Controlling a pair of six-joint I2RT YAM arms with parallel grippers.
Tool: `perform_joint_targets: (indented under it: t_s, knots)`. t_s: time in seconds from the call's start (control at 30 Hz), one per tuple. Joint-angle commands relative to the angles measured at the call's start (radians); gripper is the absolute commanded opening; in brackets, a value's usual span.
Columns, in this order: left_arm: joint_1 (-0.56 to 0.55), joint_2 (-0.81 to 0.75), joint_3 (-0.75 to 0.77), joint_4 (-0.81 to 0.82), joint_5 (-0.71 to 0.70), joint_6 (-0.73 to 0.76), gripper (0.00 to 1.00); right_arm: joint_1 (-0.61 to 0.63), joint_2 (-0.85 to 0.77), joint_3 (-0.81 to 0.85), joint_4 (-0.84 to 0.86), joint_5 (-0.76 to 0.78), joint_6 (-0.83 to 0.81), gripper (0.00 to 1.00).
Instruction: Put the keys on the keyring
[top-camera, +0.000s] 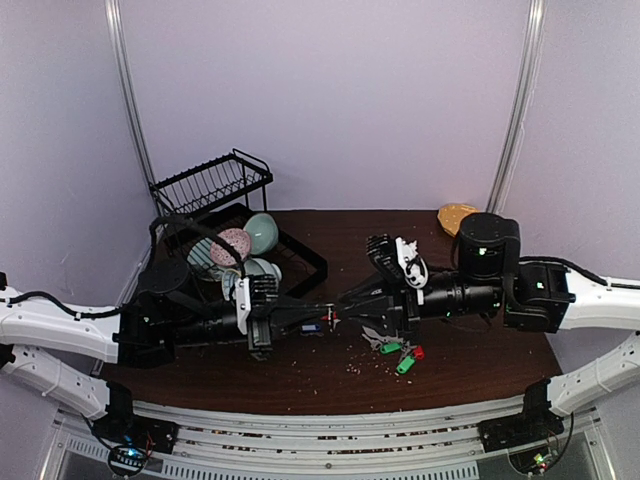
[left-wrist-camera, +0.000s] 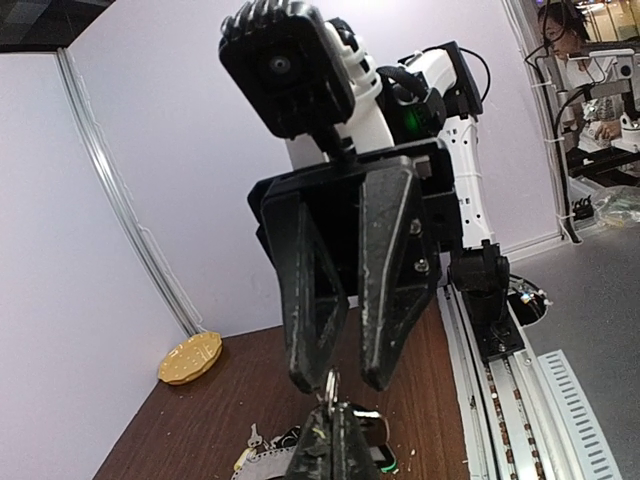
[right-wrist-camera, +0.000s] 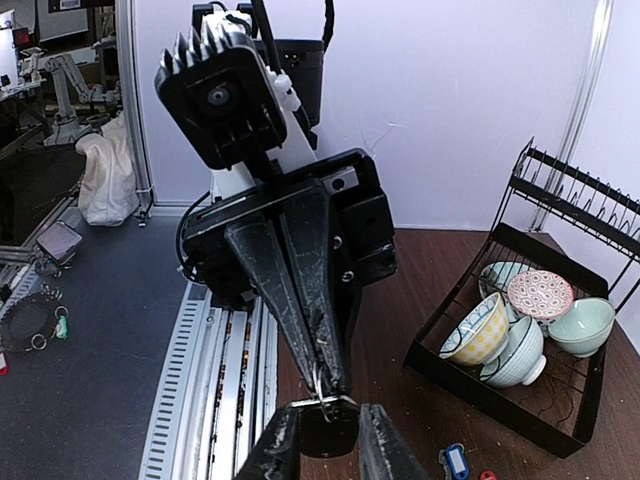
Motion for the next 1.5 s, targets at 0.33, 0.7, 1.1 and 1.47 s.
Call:
perform_joint_targets:
  t_s: [0.33,0.7,1.1,1.47]
  knots:
    - [-0.001,-0.009,-0.007,0.078,0.044,-0.008,0.0,0.004,0.024,0.008,0.034,-0.039,0.018,0.0]
    - [-0.004,-0.024,-0.006,0.1,0.056,-0.035,0.0,0.004,-0.041,0.007,0.025,-0.063,-0.01,0.13]
    - [-0.23,-0.132,0.011,0.017,-0.306,0.667,0.0,0.004,-0.158,0.02,-0.048,-0.168,-0.117,0.29]
    - [-0.378,-0.097,0.095,-0.058,-0.437,1.139,0.0,0.002,-0.285,0.013,-0.092,-0.144,-0.162,0.33]
